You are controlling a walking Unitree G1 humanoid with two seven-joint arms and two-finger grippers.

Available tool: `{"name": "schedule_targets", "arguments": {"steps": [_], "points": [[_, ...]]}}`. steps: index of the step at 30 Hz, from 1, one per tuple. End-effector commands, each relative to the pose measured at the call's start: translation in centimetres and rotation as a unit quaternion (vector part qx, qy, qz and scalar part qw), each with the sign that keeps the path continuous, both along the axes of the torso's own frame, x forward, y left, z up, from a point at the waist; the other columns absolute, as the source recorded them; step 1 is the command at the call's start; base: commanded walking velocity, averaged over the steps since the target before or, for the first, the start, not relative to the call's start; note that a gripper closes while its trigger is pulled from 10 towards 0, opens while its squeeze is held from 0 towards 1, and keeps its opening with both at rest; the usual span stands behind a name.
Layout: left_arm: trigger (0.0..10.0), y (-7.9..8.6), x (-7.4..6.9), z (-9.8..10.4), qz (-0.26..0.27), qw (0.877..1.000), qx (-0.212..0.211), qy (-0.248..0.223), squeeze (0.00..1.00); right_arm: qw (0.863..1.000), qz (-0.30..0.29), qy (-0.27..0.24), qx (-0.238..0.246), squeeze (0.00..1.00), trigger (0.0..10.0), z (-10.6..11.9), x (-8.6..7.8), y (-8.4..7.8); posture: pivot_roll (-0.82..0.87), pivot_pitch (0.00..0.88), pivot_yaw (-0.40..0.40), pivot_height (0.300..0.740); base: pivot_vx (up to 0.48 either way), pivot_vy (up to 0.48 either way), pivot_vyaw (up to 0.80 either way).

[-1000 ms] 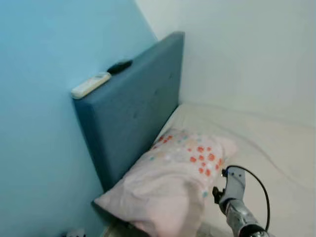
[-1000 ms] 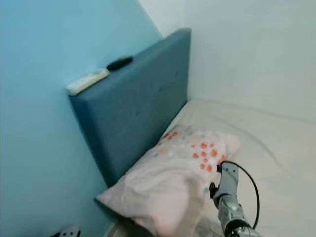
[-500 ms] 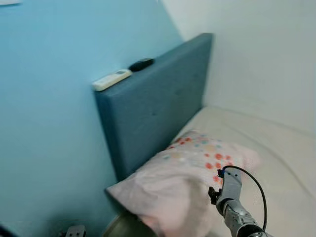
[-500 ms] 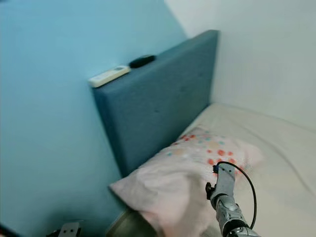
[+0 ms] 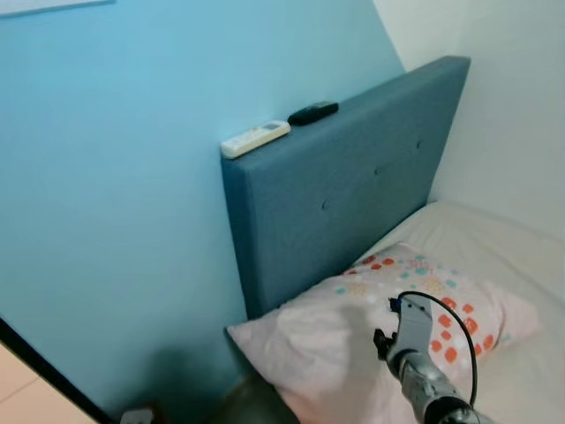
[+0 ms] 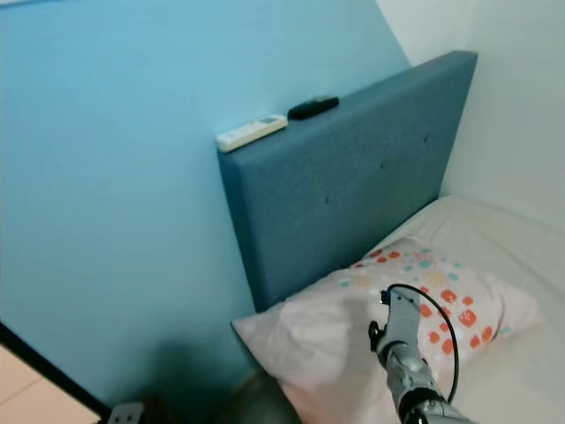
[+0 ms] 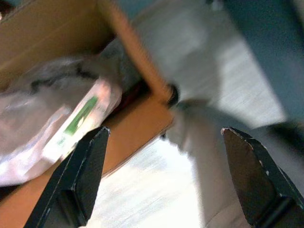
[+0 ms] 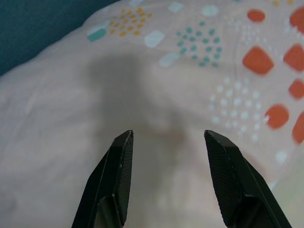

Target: Clean up the room

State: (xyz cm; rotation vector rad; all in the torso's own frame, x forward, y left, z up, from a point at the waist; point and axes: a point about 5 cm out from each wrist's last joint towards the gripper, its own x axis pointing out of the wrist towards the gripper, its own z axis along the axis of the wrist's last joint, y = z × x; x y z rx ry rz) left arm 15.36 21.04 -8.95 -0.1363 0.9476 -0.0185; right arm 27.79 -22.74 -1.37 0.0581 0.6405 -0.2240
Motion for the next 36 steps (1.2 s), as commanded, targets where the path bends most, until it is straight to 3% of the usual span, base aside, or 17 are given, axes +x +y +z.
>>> {"name": "schedule_targets", "arguments": {"steps": [1,7,13,15,20,25,26,30,31,34,35,36], "points": [[10.0,0.1,-1.0,-0.4,0.007,1.0,0.002,0.016,0.0,1.0,0.016,0.009,-0.004,0.0,10.0,-0.1,0.2,0.7,0.03,0.003,-0.018,0.74,0.0,0.0,0.76],[10.0,-0.3,-0.6,-0.3,0.007,1.0,-0.002,0.013,0.0,0.999,0.021,0.023,-0.005,0.0,10.0,-0.6,-0.4,0.8,0.02,0.0,-0.026,0.74,0.0,0.0,0.77],[10.0,-0.6,0.0,-0.2,0.012,1.0,-0.007,0.007,0.0,0.998,0.027,0.055,-0.004,0.0,10.0,-1.7,-1.5,1.3,0.01,0.0,-0.044,0.74,0.0,-0.305,0.0],[10.0,-1.0,0.9,0.1,0.035,0.999,-0.01,-0.005,0.0,0.996,0.03,0.079,-0.006,0.0,10.0,-2.7,-2.7,1.4,-0.01,0.0,-0.058,0.74,0.0,-0.231,0.0],[10.0,-1.4,1.2,0.2,0.031,0.999,-0.013,-0.007,0.0,0.996,0.029,0.085,-0.009,0.0,10.0,-2.8,-2.9,1.2,-0.01,0.0,-0.063,0.74,0.0,0.0,0.0],[10.0,-1.7,1.1,0.1,0.024,1.0,-0.011,-0.004,0.0,0.997,0.013,0.072,0.009,0.0,10.0,-2.6,-2.8,1.0,-0.02,0.0,-0.063,0.74,0.0,0.0,0.0],[10.0,-1.6,1.0,0.0,0.022,1.0,-0.01,-0.003,0.0,0.998,0.008,0.049,0.035,0.0,10.0,-2.2,-2.2,1.2,-0.01,0.001,-0.063,0.74,0.0,0.0,0.0],[10.0,-1.5,0.9,0.0,0.022,1.0,-0.009,-0.003,0.0,0.998,0.007,0.027,0.057,0.0,10.0,-1.7,-1.6,1.5,-0.01,0.013,-0.063,0.74,0.0,0.0,0.0],[10.0,-1.4,0.8,0.0,0.022,1.0,-0.008,-0.003,0.0,0.998,0.004,0.017,0.065,0.8,10.0,-1.5,-1.3,1.5,0.0,0.02,-0.062,0.74,0.0,0.0,0.0],[10.0,-1.3,0.7,0.0,0.023,1.0,-0.007,-0.003,0.0,0.997,0.001,0.005,0.074,0.8,10.0,-1.2,-1.0,1.4,0.0,0.024,-0.061,0.74,0.0,0.0,0.0],[10.0,-1.1,0.4,-0.1,0.022,1.0,-0.005,-0.002,0.0,0.998,-0.017,-0.003,0.066,1.0,10.0,-0.8,-0.7,0.8,0.01,0.04,-0.056,0.74,0.0,0.0,0.0],[10.0,-1.1,0.4,-0.1,0.022,1.0,-0.005,-0.002,0.0,0.998,-0.017,-0.003,0.066,1.0,10.0,-0.8,-0.7,0.8,0.01,0.04,-0.056,0.74,0.0,0.0,0.0]]}}
